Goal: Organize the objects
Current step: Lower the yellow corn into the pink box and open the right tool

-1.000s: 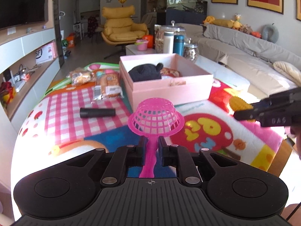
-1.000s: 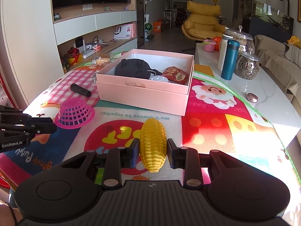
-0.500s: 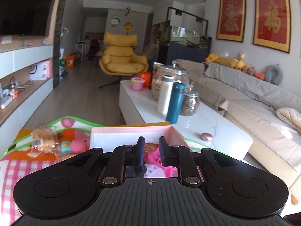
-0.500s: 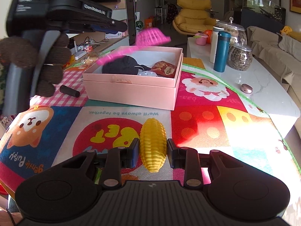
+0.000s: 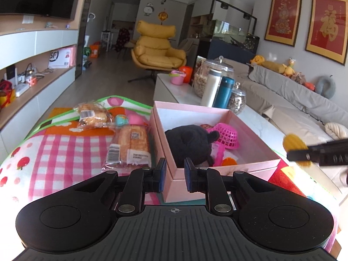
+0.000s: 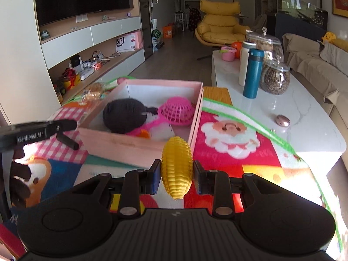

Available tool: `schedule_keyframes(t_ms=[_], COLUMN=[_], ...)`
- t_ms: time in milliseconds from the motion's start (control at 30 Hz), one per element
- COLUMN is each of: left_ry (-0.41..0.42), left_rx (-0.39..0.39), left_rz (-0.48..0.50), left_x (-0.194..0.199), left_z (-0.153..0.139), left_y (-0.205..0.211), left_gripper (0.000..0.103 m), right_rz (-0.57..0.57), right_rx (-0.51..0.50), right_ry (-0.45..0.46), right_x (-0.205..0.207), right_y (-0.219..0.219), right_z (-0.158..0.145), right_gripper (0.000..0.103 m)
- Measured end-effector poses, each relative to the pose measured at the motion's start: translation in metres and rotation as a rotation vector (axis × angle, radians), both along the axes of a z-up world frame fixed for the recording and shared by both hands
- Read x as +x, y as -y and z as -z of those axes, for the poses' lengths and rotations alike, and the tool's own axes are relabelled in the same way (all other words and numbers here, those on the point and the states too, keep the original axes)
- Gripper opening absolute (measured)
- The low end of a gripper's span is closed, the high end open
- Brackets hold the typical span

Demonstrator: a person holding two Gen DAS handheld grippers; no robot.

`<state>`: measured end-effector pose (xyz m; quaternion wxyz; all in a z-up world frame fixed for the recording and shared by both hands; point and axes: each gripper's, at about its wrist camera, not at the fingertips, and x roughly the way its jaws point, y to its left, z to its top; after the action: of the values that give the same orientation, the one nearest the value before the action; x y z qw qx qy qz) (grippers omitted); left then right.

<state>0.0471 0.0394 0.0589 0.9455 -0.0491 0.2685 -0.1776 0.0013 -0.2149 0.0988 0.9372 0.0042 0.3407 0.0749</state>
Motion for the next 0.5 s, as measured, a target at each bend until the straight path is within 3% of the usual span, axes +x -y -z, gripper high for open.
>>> schedule_keyframes(t_ms=[200,333,367,433,500], left_ry=[-0.063,-0.064,-0.073,-0.086,-0.096], left_rx=[0.0,0.022,0.009,0.007,0.049], left_rz=[0.02,-0.078,-0.098,-0.129,-0.167], left_x=[0.018,0.037,0.042,0.052,0.062], left_z=[0.005,0.003,0.003,0.002,0.004], left_y=[-0.013,-0.028,-0.033,-0.043,-0.05], left_gripper=[0.02,0.02,0.02,0.02,0.02], right_rz=[-0.001,-0.017,-0.012,0.015,-0.009], right_rx=[-0.022,-0.077,-0.101,-0.143,-0.153], right_ry=[0.011,0.025,0.017,-0.01,-0.027], right_x=[0.088,0.146,0.16,0.18,0.188], right_y=[-0.024,-0.048,-0.054,-0.065,-0.072], right_z=[-0.02,-0.016,-0.013,-0.003,0.004], right_gripper=[0.03,0.031,0.035,0.064,0.069])
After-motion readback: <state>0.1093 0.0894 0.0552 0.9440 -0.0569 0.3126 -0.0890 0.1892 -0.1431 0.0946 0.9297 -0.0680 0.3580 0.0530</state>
